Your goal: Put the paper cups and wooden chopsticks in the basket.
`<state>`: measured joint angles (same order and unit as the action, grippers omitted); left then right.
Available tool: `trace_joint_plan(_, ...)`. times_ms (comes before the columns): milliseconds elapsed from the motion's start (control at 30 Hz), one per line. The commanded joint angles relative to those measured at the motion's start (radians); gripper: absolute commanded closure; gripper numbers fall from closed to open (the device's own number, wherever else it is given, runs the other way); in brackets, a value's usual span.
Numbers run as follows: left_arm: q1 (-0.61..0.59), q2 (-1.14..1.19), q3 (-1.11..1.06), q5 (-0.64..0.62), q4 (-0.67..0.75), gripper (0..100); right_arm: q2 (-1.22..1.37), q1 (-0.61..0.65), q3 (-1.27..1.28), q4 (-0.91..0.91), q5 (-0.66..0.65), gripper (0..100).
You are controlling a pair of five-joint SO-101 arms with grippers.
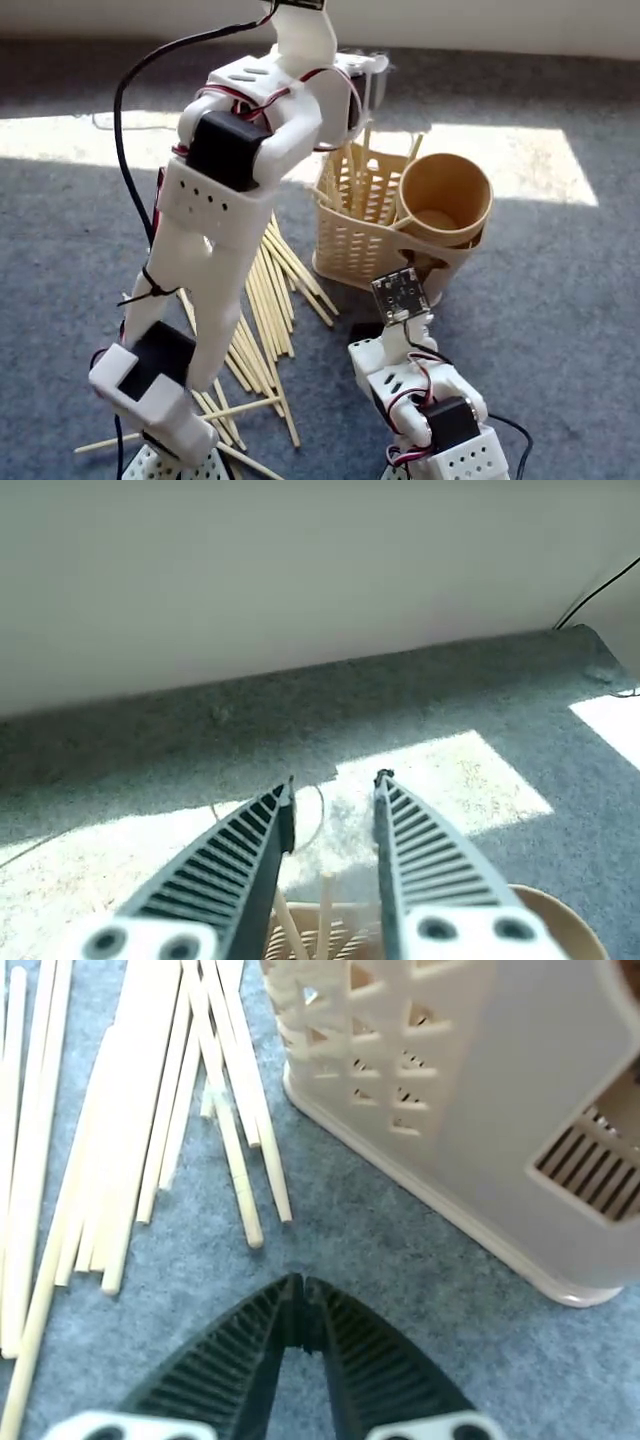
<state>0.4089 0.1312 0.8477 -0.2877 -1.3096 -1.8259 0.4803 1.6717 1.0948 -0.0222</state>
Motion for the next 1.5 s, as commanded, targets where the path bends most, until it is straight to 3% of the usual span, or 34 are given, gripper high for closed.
trace_joint_plan(0, 0.008, -0.093, 0.035, 0.011, -0.049, 86, -0.007, 0.008, 0.133, 0.005, 0.0, 97.9)
trace_joint_plan(533, -0.001, -0.278, 0.03, 0.02, -0.446, 86, -0.007, 0.005, 0.133, 0.004, 0.0, 97.9)
trace_joint_plan(633, -0.036, -0.343, -0.041, 0.103, -0.45, 86, -0.007, 0.004, 0.131, 0.004, 0.0, 97.9)
trace_joint_plan(933, -0.058, -0.634, -0.538, 0.298, -0.45, 87, -0.007, 0.004, 0.131, 0.001, 0.0, 97.9)
trace_joint_plan(1067, -0.059, -0.722, -0.748, 0.399, -0.45, 93, -0.007, 0.004, 0.131, 0.001, 0.0, 97.9)
trace_joint_plan(1467, -0.053, -0.822, -1.187, 0.563, -0.399, 93, -0.008, -0.051, 0.131, -0.002, 0.0, 97.9)
